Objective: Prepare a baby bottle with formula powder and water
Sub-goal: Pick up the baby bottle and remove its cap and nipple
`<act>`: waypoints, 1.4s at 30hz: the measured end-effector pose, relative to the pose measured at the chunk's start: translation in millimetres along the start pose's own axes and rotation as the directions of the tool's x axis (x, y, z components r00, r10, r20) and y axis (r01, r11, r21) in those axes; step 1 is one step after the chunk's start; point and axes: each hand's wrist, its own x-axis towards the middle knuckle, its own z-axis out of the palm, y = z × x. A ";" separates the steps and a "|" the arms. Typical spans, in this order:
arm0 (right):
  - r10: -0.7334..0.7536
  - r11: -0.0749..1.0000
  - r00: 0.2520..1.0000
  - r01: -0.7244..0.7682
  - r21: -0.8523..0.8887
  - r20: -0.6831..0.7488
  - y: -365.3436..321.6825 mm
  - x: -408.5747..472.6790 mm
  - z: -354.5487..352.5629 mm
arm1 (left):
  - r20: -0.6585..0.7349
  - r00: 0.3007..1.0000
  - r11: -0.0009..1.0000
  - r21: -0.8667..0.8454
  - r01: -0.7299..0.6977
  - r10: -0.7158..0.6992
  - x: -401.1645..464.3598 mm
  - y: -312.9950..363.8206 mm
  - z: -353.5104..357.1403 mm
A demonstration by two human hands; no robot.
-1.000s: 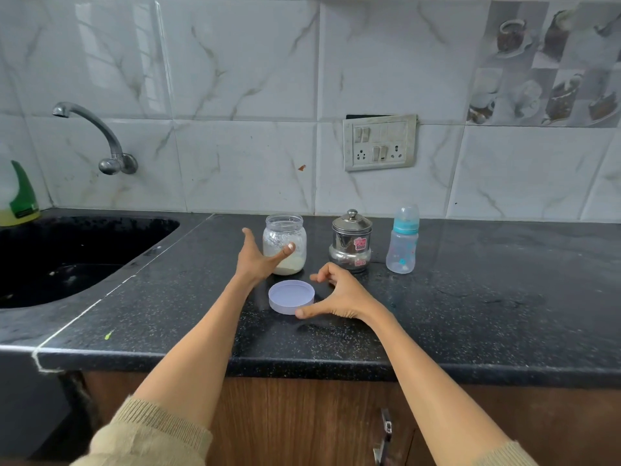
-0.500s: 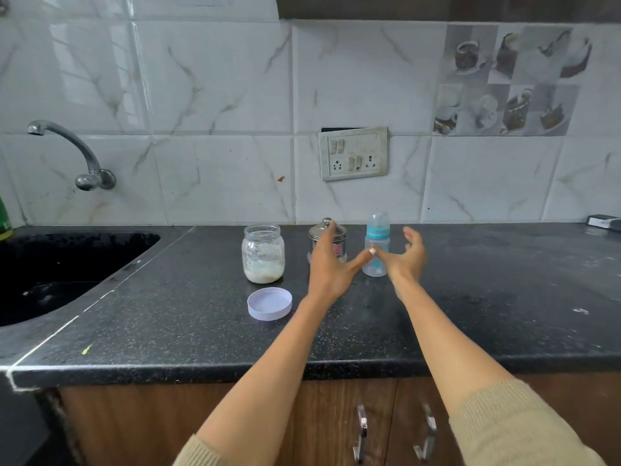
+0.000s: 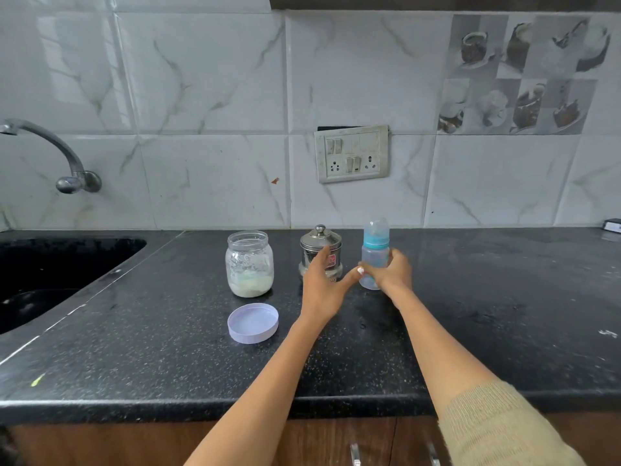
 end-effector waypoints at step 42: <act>-0.015 0.773 0.905 0.280 -0.570 0.425 -162.1 -110.5 -47.4 | -0.010 0.993 0.990 0.075 0.116 -0.115 -68.6 -5.6 -39.4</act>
